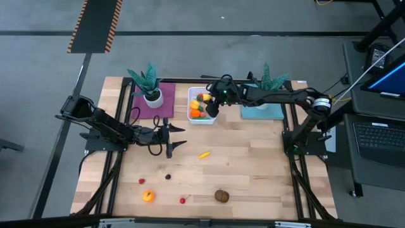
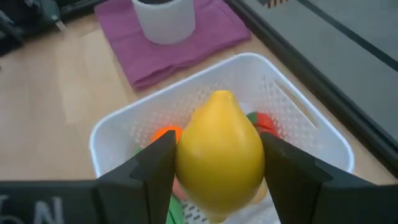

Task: Pick and placing Produce into tupperware
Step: Put the yellow lemon into the white bin, then put the orange into the white bin

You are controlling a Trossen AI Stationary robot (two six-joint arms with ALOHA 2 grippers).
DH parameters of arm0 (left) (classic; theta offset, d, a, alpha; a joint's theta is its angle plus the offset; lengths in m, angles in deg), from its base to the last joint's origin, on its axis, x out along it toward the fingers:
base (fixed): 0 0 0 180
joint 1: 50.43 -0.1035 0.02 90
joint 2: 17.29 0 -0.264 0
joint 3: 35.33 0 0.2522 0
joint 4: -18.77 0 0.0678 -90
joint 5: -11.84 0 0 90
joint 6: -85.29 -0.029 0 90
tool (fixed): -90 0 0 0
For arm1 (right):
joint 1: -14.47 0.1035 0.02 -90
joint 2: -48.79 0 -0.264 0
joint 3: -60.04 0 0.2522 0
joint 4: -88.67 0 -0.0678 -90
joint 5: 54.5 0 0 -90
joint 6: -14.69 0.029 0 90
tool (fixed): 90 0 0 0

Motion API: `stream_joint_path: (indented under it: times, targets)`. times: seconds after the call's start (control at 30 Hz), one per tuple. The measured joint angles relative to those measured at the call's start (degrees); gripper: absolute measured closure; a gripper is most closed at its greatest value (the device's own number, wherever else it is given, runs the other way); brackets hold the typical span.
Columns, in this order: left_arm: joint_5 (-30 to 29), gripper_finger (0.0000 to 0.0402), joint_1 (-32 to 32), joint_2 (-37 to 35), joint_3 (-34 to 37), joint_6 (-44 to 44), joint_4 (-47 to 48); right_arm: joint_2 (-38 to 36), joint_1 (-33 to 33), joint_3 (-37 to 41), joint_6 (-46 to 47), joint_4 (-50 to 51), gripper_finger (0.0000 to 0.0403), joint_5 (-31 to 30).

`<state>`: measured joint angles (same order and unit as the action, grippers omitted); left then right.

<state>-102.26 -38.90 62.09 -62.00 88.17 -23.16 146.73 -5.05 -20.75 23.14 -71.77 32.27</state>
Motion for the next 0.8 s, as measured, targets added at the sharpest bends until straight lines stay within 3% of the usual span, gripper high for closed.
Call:
stream_joint_path:
  times: [0.57, 0.8]
  targets:
    - [0.02, 0.0154, 0.0, 0.0, 0.0, 0.0, 1.23, 10.4, -0.91, 0.11, -1.4, -7.35, 0.0195, -0.06]
    - [0.02, 0.0154, 0.0, 0.0, 0.0, -0.02, 1.24, 10.5, -0.91, 0.11, -1.16, -8.42, 0.0129, -0.08]
